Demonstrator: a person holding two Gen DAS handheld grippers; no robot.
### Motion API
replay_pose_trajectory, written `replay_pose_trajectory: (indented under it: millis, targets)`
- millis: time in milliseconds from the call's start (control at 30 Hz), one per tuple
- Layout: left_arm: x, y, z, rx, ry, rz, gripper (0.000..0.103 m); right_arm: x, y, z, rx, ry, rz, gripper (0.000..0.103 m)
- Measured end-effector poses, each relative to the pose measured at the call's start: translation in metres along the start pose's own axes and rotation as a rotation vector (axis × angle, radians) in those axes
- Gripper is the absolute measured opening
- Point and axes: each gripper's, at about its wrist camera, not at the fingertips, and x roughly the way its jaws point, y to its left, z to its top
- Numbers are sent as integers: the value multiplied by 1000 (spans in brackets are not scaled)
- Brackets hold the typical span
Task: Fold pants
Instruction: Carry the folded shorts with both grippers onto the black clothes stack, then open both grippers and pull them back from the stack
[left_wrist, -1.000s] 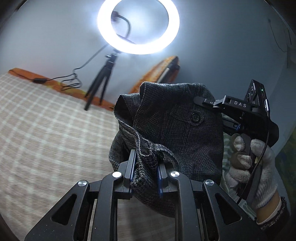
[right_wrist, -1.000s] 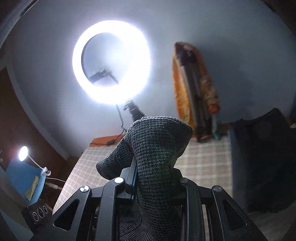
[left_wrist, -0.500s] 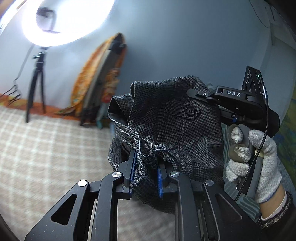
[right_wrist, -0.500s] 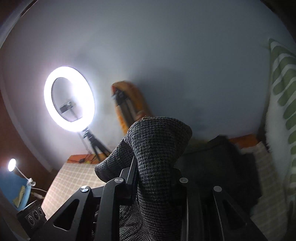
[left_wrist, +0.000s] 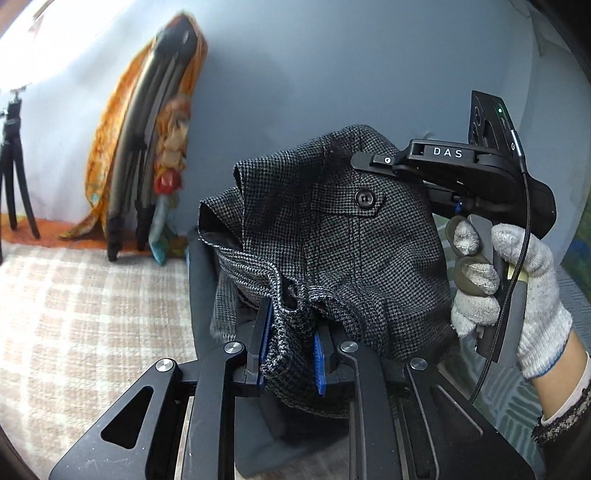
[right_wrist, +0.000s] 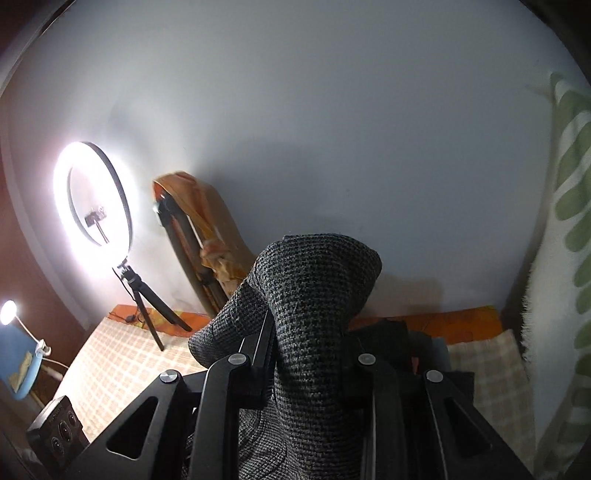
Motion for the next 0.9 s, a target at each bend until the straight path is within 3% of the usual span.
replay_pose_trajectory:
  millis: [233, 467, 700, 800, 900]
  targets:
    - [13, 9, -23, 15, 44, -5, 17, 47, -52, -27, 90, 59, -58, 25]
    - [10, 4, -31, 6, 66, -40, 17, 77, -87, -48, 138, 125, -113, 41]
    - [5, 7, -35, -35, 91, -43, 19, 86, -106, -55, 215, 146, -82, 58]
    - [-3, 10, -35, -8, 92, -20, 25, 76, -111, -54, 257, 136, -120, 77]
    - [-11, 19, -35, -12, 115, -6, 25, 62, -114, -51, 277, 87, -169, 77]
